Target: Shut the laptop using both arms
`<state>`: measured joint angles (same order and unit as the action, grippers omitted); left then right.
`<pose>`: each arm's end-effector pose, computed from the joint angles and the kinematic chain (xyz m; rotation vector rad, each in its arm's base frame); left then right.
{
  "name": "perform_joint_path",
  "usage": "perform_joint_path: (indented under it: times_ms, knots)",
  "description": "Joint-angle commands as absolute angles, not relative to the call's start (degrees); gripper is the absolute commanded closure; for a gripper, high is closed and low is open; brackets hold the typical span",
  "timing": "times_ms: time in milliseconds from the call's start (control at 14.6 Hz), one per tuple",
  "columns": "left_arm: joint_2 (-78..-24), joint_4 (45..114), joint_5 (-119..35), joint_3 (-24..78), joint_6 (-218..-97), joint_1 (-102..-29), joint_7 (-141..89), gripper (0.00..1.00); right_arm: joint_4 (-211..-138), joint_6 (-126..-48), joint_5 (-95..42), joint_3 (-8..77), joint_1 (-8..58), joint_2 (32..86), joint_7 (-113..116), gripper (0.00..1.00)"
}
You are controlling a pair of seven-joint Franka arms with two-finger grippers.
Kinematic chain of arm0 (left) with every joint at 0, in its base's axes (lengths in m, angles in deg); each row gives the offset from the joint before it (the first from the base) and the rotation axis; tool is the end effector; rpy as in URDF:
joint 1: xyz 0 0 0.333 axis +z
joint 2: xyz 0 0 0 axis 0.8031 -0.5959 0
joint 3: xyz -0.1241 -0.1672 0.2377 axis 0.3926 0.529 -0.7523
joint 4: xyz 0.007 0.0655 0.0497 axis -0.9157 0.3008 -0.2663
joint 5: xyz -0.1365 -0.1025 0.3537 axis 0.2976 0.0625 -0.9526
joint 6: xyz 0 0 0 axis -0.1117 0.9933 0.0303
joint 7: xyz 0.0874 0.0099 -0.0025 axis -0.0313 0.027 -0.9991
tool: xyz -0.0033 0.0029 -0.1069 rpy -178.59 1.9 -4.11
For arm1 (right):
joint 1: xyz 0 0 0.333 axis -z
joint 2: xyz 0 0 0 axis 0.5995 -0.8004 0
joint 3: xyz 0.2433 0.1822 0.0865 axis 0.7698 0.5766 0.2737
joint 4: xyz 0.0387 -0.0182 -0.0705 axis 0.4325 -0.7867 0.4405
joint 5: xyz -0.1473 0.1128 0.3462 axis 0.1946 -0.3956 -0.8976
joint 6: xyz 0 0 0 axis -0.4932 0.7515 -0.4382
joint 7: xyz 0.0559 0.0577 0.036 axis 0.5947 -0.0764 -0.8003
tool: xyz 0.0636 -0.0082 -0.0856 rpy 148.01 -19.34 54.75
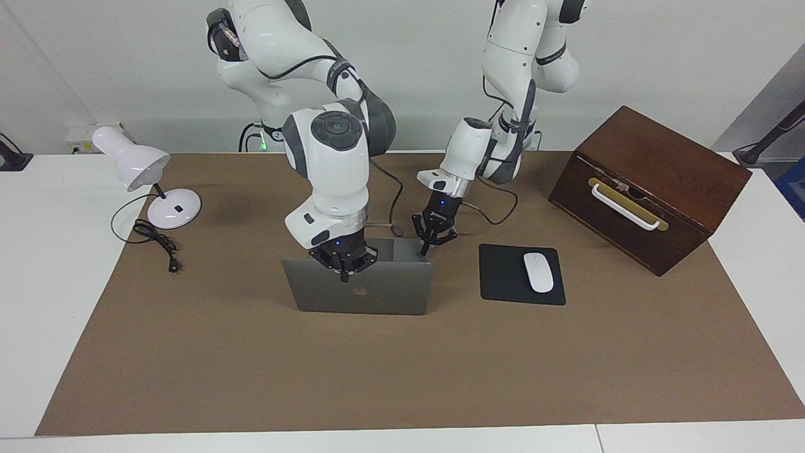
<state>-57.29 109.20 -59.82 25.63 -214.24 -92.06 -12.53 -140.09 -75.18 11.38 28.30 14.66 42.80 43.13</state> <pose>0.4186 -0.3382 0.2735 2.6332 -0.7243 0.9095 0.6712 0.2731 0.4743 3.0656 -0.2395 0.2047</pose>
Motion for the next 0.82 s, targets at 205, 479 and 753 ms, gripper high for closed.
perform_joint_path:
  times_ms: [205, 479, 753]
  knots:
    - [-58.43, 109.46, -60.88, 25.60, -216.98, -92.71, -12.59, 1.00, -140.62, -75.09, 10.26, 28.84, 15.30, 43.53, 41.78, 1.00]
    - [-59.05, 109.64, -60.88, 25.60, -217.24, -93.15, -12.68, 1.00, -140.62, -75.27, 10.08, 28.84, 15.39, 43.53, 41.78, 1.00]
    - [-59.23, 110.34, -60.88, 25.51, -217.42, -93.77, -11.72, 1.00, -140.71, -74.48, 7.28, 28.84, 15.38, 43.62, 41.78, 1.00]
